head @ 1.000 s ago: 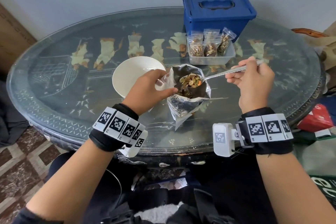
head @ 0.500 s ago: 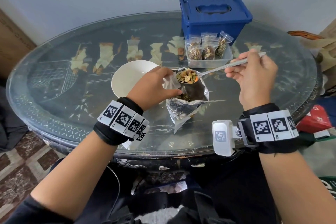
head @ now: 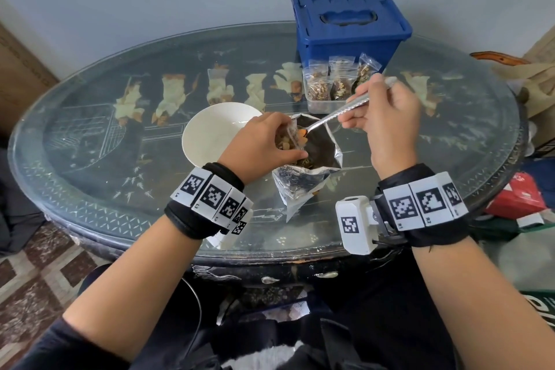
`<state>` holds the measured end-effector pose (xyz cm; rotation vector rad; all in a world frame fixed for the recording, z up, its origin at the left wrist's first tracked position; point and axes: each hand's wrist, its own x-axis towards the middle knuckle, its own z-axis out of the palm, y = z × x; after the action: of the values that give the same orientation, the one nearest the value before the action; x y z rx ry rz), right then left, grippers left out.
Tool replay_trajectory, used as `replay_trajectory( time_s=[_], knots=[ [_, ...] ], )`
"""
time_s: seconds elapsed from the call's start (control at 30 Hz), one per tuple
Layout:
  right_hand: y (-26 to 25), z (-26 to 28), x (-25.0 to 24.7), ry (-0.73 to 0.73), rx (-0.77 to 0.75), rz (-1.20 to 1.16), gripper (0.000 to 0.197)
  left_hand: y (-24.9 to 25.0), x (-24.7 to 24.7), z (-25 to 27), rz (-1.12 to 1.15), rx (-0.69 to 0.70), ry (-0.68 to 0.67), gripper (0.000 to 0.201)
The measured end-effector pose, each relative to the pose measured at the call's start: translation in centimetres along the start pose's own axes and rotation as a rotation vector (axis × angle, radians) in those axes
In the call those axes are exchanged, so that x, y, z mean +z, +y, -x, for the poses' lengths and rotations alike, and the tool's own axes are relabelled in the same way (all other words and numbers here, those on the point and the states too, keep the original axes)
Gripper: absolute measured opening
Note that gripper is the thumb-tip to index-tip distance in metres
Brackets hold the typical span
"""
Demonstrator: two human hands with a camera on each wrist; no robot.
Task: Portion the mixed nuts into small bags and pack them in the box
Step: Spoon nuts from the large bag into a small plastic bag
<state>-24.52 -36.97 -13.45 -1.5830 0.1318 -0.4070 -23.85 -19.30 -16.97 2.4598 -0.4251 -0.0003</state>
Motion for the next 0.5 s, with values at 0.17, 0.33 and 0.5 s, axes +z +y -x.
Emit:
replay_trajectory(
  time_s=[0.17,0.33,0.5],
  knots=[
    [-1.0,0.5,0.8,-0.196,-0.179,0.108,0.025,-0.2,0.2,0.2,0.029,0.009,0.054,0.055],
    [-2.0,0.5,0.8,-0.297,-0.323,0.133,0.019,-0.3,0.1,0.8,0.11,0.001,0.14,0.052],
    [-2.7,0.1,0.0,-0.251,-0.368,0.107,0.019,-0.7,0.2,1.3,0.148,-0.034,0.221,0.049]
  ],
)
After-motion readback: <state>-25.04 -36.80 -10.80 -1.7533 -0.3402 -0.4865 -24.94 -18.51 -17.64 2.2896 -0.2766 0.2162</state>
